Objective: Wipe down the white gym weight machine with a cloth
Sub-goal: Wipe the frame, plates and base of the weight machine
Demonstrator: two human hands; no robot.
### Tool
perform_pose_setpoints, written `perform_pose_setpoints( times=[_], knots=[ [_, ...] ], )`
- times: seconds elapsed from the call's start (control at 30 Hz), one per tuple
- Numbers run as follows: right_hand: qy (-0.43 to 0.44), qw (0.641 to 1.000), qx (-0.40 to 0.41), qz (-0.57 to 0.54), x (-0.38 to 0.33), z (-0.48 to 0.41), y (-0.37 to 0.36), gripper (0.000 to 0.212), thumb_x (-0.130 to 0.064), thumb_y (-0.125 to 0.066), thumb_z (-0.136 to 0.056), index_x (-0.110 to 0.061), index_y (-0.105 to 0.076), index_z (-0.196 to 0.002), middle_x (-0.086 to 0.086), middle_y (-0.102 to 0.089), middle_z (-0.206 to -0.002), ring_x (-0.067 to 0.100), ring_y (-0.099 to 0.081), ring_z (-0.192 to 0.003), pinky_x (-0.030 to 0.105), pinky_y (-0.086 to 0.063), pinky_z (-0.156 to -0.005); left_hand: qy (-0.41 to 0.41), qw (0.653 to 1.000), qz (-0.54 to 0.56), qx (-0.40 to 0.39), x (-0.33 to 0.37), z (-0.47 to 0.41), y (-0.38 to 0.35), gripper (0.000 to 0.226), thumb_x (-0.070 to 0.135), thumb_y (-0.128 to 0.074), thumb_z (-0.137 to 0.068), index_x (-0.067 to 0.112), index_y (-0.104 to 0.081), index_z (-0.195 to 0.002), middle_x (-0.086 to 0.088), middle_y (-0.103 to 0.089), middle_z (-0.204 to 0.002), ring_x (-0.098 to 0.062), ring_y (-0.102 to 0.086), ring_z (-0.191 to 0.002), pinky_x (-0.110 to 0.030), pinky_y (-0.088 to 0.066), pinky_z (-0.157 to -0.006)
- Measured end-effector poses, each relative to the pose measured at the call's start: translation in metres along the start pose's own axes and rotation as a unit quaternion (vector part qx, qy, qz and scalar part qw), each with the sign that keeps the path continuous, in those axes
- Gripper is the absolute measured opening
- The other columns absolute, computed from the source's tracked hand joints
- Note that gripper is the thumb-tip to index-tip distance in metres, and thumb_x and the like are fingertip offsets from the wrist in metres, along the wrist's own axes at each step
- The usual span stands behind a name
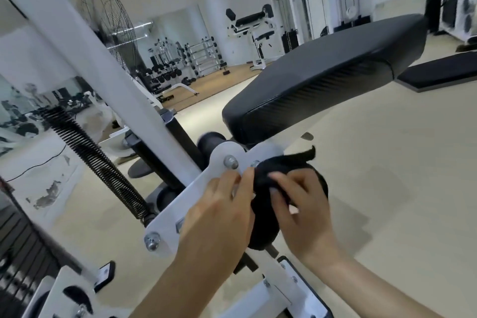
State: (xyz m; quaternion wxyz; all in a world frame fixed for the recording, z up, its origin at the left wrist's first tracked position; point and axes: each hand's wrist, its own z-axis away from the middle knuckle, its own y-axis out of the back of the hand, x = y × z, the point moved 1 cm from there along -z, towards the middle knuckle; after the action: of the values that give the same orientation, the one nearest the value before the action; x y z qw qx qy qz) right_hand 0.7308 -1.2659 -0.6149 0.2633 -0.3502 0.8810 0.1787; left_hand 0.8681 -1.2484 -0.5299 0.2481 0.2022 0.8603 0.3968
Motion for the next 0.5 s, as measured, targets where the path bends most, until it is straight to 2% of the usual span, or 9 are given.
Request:
perform_pose_setpoints(
  times=[0.07,0.17,0.27,0.33,0.4,0.5],
  knots=[
    [-0.008,0.999,0.021,-0.036,0.003,-0.008,-0.004,0.032,-0.026,-0.051,-0.094,-0.016,-0.063,-0.123,-0.007,-0.045,-0.101,0.004,-0.047,-0.089,0.012,-0.042,-0.079,0.009,1.0,0.006,-0.006,0.003,-0.003,-0.003,0.042,0.025,-0.046,-0.092,0.009,-0.058,-0.13,-0.007,-0.063,-0.108,-0.021,-0.062,-0.076,-0.035,-0.056,-0.051],
    [-0.034,0.995,-0.036,-0.092,0.012,-0.021,-0.014,0.036,-0.024,-0.052,-0.095,-0.025,-0.057,-0.131,-0.01,-0.042,-0.104,0.002,-0.047,-0.098,0.008,-0.038,-0.088,0.024,0.998,0.03,-0.04,0.01,-0.003,-0.006,0.048,0.025,-0.049,-0.09,0.007,-0.053,-0.135,-0.005,-0.062,-0.112,-0.017,-0.061,-0.072,-0.032,-0.056,-0.051],
    [-0.026,0.993,-0.01,-0.115,0.025,-0.024,-0.017,0.035,-0.019,-0.054,-0.092,-0.027,-0.062,-0.125,-0.014,-0.044,-0.103,-0.003,-0.048,-0.097,0.006,-0.038,-0.085,0.024,0.998,0.037,-0.055,0.012,-0.007,-0.004,0.048,0.027,-0.04,-0.093,0.008,-0.053,-0.135,-0.004,-0.06,-0.114,-0.017,-0.062,-0.077,-0.031,-0.056,-0.053],
    [-0.105,0.981,0.054,-0.153,0.033,-0.03,-0.014,0.03,-0.013,-0.056,-0.091,-0.029,-0.064,-0.115,-0.016,-0.048,-0.102,0.0,-0.053,-0.094,0.009,-0.041,-0.08,0.015,0.998,0.03,-0.049,0.014,-0.01,-0.003,0.048,0.025,-0.038,-0.092,0.009,-0.052,-0.135,-0.004,-0.057,-0.118,-0.018,-0.061,-0.088,-0.031,-0.057,-0.059],
    [-0.153,0.971,0.097,-0.155,0.035,-0.034,-0.014,0.023,-0.013,-0.056,-0.091,-0.027,-0.063,-0.109,-0.016,-0.05,-0.097,0.005,-0.056,-0.089,0.012,-0.042,-0.074,-0.003,1.0,0.009,-0.027,0.017,-0.014,-0.001,0.044,0.018,-0.05,-0.092,0.007,-0.053,-0.134,-0.008,-0.056,-0.122,-0.025,-0.06,-0.1,-0.034,-0.058,-0.067],
    [-0.088,0.989,0.07,-0.096,0.021,-0.029,-0.02,0.02,-0.023,-0.054,-0.093,-0.023,-0.065,-0.109,-0.011,-0.049,-0.095,0.006,-0.054,-0.084,0.009,-0.041,-0.073,-0.051,0.997,-0.05,0.007,0.021,-0.022,0.003,0.046,0.005,-0.06,-0.086,0.003,-0.055,-0.131,-0.018,-0.056,-0.127,-0.033,-0.056,-0.11,-0.039,-0.055,-0.085]
  ],
)
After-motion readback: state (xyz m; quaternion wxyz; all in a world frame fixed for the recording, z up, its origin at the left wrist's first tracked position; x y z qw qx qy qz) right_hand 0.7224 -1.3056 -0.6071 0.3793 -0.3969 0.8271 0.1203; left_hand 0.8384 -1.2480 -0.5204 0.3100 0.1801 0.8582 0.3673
